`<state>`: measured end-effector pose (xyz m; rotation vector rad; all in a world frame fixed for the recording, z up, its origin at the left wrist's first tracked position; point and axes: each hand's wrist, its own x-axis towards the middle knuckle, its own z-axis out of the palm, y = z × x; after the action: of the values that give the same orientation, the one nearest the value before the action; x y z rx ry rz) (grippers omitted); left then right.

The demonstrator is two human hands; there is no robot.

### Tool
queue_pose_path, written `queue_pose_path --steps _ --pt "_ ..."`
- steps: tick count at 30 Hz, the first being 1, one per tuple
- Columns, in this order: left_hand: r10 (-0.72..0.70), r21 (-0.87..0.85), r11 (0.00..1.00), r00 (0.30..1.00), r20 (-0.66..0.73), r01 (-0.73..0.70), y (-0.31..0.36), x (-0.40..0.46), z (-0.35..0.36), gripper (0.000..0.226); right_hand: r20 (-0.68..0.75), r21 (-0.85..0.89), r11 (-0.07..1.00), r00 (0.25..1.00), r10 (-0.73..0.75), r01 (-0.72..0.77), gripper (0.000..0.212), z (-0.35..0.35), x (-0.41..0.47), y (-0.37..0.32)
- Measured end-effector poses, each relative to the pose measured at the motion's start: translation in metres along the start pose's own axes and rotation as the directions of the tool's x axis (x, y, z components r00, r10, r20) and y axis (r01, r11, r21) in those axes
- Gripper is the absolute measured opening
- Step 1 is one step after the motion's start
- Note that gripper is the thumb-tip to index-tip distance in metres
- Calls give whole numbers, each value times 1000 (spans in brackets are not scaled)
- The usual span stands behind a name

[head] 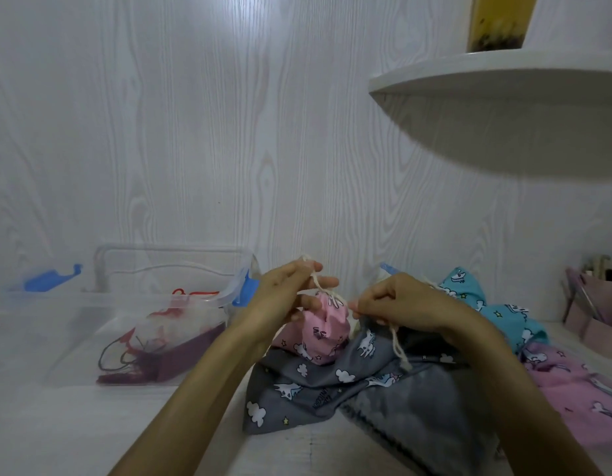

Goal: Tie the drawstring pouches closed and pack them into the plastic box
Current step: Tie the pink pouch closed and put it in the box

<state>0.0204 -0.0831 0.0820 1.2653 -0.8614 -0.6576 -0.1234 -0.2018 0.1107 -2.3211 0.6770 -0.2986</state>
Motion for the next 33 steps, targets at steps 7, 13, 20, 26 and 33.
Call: queue_pose_path --steps 7,13,20,26,33 --pt "-68 347 938 984 165 6 0 -5 1 21 15 144 988 998 -54 51 40 -15 -15 -12" --pt "-176 487 871 885 431 -64 -1 -13 16 16 -125 143 984 988 -85 103 41 -7 -17 -28" --pt "-95 538 828 907 411 -157 -8 -14 19 35 -18 3 949 949 -315 315 27 9 -16 -37" --pt "-75 437 897 956 284 -60 3 -12 13 34 119 -285 923 965 -234 259 34 -11 -10 -2" --pt "-65 432 902 980 187 -22 11 -11 -1 31 -135 -264 939 956 -261 219 8 -12 -10 -3"
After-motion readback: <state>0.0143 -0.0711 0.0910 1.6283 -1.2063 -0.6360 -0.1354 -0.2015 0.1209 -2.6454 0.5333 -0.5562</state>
